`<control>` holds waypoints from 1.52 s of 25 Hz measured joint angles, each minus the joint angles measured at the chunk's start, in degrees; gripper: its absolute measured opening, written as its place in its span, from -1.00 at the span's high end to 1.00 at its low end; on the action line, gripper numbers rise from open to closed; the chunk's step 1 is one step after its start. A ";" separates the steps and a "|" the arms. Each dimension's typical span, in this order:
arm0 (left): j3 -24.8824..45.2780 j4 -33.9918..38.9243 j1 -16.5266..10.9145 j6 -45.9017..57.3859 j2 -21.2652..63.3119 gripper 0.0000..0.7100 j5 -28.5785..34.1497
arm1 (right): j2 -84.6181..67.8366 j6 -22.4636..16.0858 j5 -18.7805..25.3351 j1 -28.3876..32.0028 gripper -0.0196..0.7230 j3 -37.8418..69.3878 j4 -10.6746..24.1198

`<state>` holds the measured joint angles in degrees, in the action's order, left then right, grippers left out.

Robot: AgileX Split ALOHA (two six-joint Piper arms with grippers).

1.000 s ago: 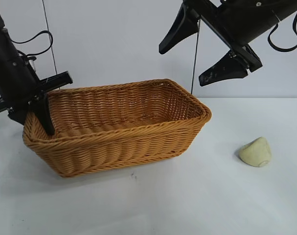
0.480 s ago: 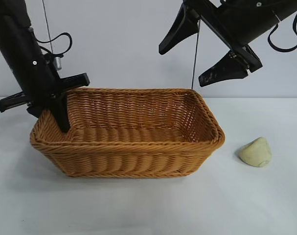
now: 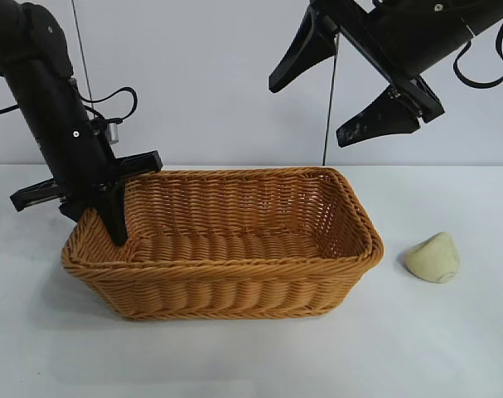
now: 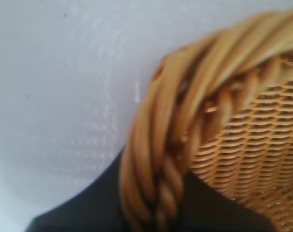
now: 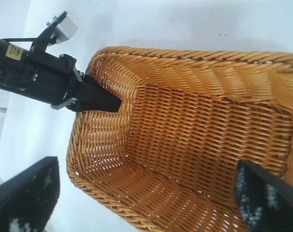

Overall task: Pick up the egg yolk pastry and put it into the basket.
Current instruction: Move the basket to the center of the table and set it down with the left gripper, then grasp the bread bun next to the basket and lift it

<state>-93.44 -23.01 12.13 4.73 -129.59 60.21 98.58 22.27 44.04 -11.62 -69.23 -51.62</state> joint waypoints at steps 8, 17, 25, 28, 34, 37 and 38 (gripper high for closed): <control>-1.16 0.84 0.00 1.58 1.93 -0.94 2.15 | 0.00 0.00 0.18 0.00 -0.93 0.00 0.00; -9.02 11.03 0.00 2.00 10.40 -0.95 8.80 | 0.00 0.00 0.41 0.00 -0.93 0.00 0.00; -15.01 21.18 -0.08 2.79 10.80 -0.95 8.99 | 0.00 0.00 0.41 0.00 -0.93 0.00 0.00; -15.01 23.79 -1.15 2.79 10.80 -0.95 9.01 | 0.00 0.00 0.41 0.00 -0.93 0.00 0.00; -15.01 25.07 -8.53 1.48 10.80 -0.95 9.01 | 0.00 0.00 0.41 0.00 -0.93 0.00 0.00; -13.68 25.66 -11.15 1.28 11.28 -0.95 9.01 | 0.00 0.00 0.41 0.00 -0.93 0.00 0.00; -12.42 25.71 -11.40 1.21 11.78 -0.95 9.01 | 0.00 0.00 0.41 0.00 -0.93 0.00 0.00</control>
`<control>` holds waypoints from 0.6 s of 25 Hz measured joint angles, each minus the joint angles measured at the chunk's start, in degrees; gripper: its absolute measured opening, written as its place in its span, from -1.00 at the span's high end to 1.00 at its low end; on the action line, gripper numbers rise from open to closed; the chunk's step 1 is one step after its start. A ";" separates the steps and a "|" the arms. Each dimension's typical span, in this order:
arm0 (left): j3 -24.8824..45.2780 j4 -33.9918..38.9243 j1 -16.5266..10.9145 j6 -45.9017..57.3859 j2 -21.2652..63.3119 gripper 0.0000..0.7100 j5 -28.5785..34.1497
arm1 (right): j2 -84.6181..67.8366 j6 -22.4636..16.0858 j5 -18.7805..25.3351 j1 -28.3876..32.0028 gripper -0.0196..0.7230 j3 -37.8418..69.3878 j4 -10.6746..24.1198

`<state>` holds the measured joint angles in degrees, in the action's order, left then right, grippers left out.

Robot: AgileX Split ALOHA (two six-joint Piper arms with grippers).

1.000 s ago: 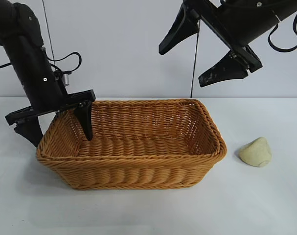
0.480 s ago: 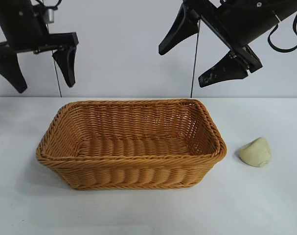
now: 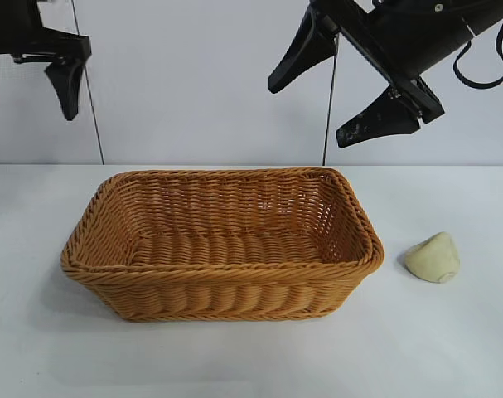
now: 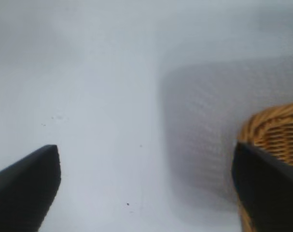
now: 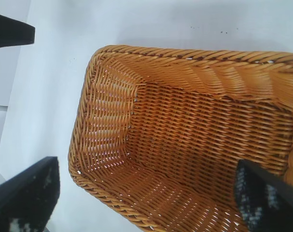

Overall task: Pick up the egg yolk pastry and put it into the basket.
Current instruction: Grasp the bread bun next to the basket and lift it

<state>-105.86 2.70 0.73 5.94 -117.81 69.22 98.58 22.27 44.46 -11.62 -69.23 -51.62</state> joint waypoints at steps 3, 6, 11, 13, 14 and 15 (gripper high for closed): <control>5.56 -0.13 0.04 -0.82 2.60 -0.95 -0.06 | 0.00 0.00 0.00 0.00 -0.93 0.00 0.00; 12.71 -0.34 0.42 -0.98 7.67 -0.95 -0.06 | 0.00 0.00 0.00 0.00 -0.93 0.00 0.00; 25.81 -0.59 0.50 -1.04 18.97 -0.95 -0.06 | 0.00 0.00 0.00 0.00 -0.93 0.00 0.00; 31.15 -0.59 0.50 -1.24 25.03 -0.95 -0.06 | 0.00 0.00 0.00 0.00 -0.93 0.00 0.00; 34.12 -0.59 0.50 -1.25 27.77 -0.95 -0.06 | 0.00 0.00 0.00 0.00 -0.93 0.00 0.00; 37.07 -0.59 0.50 -1.30 31.21 -0.95 -0.06 | 0.00 0.00 0.00 0.00 -0.93 0.00 0.00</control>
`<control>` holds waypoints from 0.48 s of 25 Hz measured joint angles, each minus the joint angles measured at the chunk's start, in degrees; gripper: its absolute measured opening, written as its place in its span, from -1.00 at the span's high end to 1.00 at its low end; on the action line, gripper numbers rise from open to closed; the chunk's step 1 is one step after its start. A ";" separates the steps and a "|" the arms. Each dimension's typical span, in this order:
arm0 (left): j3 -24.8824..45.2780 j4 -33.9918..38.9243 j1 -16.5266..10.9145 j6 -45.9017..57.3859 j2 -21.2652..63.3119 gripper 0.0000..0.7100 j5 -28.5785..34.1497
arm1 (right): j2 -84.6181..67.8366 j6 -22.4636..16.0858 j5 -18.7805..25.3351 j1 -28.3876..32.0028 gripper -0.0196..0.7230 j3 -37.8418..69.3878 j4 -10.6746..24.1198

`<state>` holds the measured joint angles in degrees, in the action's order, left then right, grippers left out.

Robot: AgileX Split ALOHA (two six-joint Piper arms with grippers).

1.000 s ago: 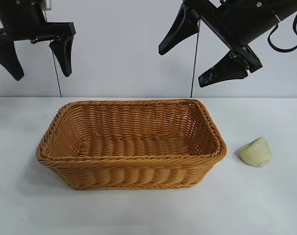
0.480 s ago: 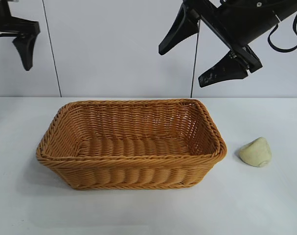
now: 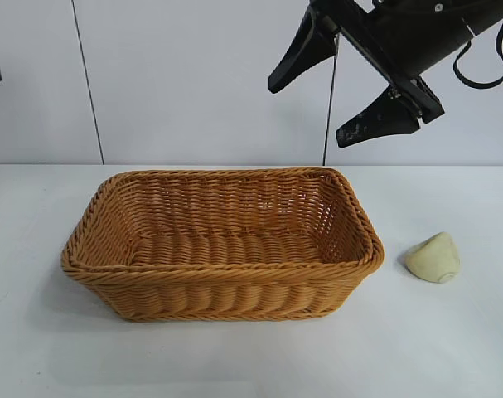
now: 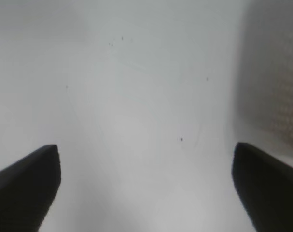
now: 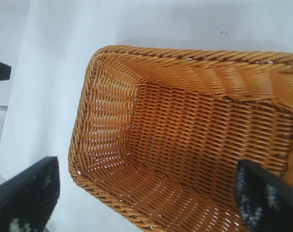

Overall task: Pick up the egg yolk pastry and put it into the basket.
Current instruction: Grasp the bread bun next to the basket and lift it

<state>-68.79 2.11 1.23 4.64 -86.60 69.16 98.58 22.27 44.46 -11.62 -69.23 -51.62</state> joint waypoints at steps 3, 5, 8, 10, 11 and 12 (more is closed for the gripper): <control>7.96 0.00 0.00 -0.05 10.45 -0.95 0.05 | 0.00 0.00 0.00 0.00 -0.93 0.00 0.00; 12.86 0.00 0.00 -0.05 17.78 -0.95 0.09 | 0.00 0.00 0.00 0.00 -0.93 0.00 0.00; 20.87 0.00 0.00 0.00 27.83 -0.95 -0.01 | 0.00 0.00 0.00 0.00 -0.93 0.00 0.00; 25.71 0.00 0.00 0.00 34.42 -0.95 -1.56 | 0.00 0.00 0.00 0.00 -0.93 0.00 0.00; 28.25 -0.02 0.00 0.00 37.94 -0.95 -2.88 | 0.00 0.00 0.00 0.00 -0.93 0.00 0.00; 30.67 -0.29 0.00 0.00 41.36 -0.95 -3.93 | 0.00 0.00 0.00 0.00 -0.93 0.00 0.00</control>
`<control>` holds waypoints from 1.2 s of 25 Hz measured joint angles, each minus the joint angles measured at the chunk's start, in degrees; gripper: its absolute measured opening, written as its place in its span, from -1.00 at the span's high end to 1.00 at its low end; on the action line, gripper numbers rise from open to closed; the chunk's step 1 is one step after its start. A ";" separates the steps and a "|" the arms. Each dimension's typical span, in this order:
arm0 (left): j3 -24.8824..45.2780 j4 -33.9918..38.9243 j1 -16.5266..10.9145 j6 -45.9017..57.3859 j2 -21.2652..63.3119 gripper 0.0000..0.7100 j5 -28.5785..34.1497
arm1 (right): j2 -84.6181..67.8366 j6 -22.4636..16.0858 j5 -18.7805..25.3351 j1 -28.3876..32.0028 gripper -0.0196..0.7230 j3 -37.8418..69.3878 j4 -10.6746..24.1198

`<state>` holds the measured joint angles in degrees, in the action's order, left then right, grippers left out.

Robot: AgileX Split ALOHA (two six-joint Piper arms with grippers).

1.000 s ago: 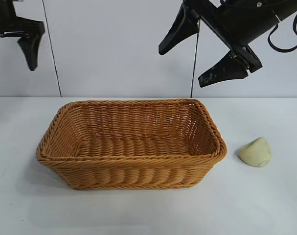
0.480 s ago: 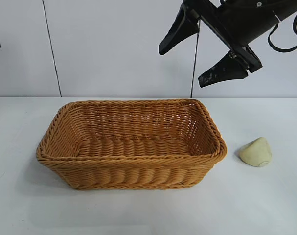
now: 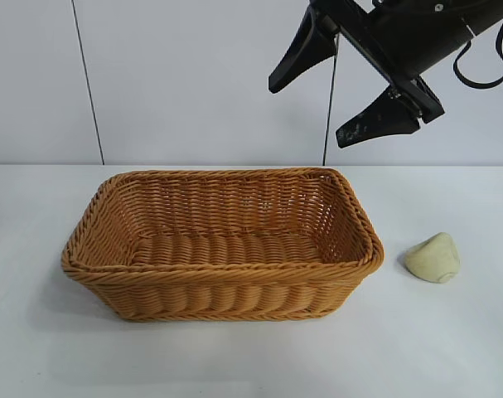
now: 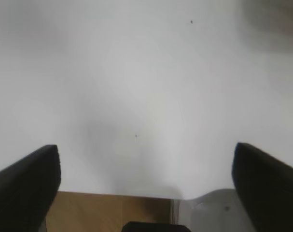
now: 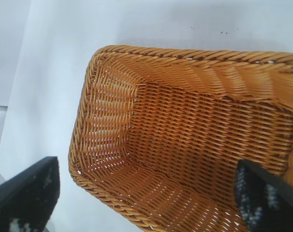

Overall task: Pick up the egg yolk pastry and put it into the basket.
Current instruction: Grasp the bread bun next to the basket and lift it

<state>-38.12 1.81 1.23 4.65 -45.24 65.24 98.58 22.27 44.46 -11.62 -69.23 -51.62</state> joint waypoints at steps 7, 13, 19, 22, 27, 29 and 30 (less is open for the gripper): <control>9.15 -2.59 0.00 -1.43 19.21 -0.95 -3.42 | 0.00 0.00 0.00 0.00 -0.93 0.00 0.00; 9.33 -3.06 0.00 -2.50 28.87 -0.95 -3.70 | 0.00 0.00 0.00 0.00 -0.93 0.00 0.00; 9.33 -3.21 0.00 -2.57 37.98 -0.95 -3.80 | 0.00 -0.46 0.20 0.00 -0.93 0.00 0.37; 9.33 -3.26 0.00 -2.64 43.66 -0.95 -3.80 | 0.00 -2.53 0.62 0.00 -0.93 -0.46 3.67; 9.38 -3.26 0.00 -2.64 45.35 -0.95 -3.85 | 0.00 -10.07 5.42 0.00 -0.93 -6.13 17.47; 9.37 -3.26 0.00 -2.64 45.39 -0.95 -3.85 | 0.00 -14.48 8.19 0.00 -0.93 -9.00 26.95; 9.37 -3.26 0.00 -2.64 45.39 -0.95 -3.85 | 0.00 -17.08 9.73 0.00 -0.93 -10.21 31.23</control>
<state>-28.76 -1.45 1.23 2.01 0.15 61.39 98.58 5.19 54.19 -11.62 -79.44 -20.40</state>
